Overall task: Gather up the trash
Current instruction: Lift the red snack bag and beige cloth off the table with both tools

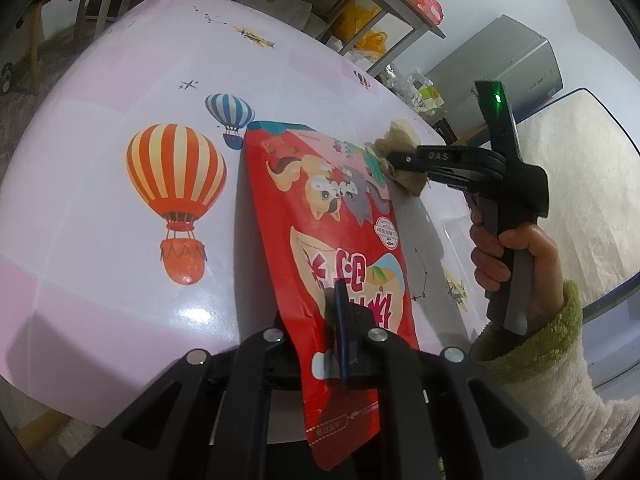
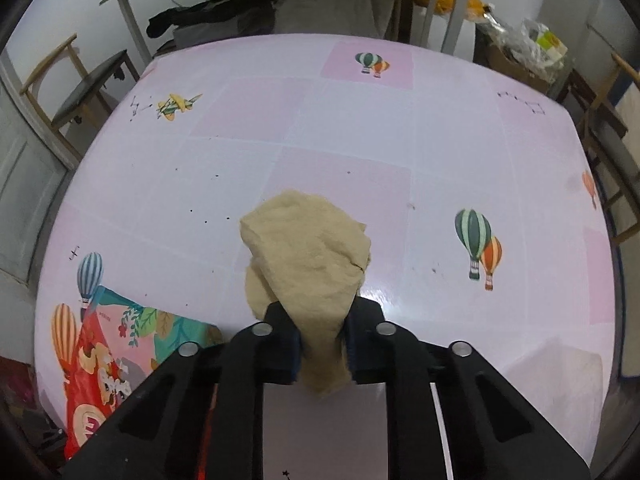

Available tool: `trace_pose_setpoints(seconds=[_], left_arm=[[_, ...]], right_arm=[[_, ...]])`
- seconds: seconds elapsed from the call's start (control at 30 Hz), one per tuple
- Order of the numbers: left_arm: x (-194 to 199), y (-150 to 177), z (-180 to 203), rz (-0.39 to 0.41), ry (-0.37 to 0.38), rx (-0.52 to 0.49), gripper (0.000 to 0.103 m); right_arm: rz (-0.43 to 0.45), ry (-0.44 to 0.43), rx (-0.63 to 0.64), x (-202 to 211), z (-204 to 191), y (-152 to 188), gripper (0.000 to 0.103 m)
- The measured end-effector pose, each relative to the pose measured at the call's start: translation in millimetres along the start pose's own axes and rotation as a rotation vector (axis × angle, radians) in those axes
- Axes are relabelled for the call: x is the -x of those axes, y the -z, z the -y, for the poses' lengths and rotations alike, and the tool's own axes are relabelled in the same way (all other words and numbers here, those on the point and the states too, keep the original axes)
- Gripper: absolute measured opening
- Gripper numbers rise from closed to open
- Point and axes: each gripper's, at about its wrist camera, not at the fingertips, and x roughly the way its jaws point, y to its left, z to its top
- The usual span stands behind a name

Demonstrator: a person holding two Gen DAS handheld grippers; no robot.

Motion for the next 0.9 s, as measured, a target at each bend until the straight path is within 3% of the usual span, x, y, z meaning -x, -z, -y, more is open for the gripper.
trace_pose_setpoints(seconds=[0.2, 0.57, 0.9], left_arm=[[3.8, 1.6, 1.2, 0.028, 0.026, -0.002, 0.007], [23.6, -7.8, 24.7, 0.091, 0.072, -0.023, 0.001], [49.8, -16.9, 53.2, 0.184, 0.035, -0.102, 0.000]], right_arm=[[0.037, -0.040, -0.042, 20.3, 9.8, 8.9, 0.011], [0.194, -0.109, -0.076, 85.8, 35.3, 27.7, 0.011], [0.299, -0.171, -0.091, 132.7, 48.2, 48.1, 0.011]])
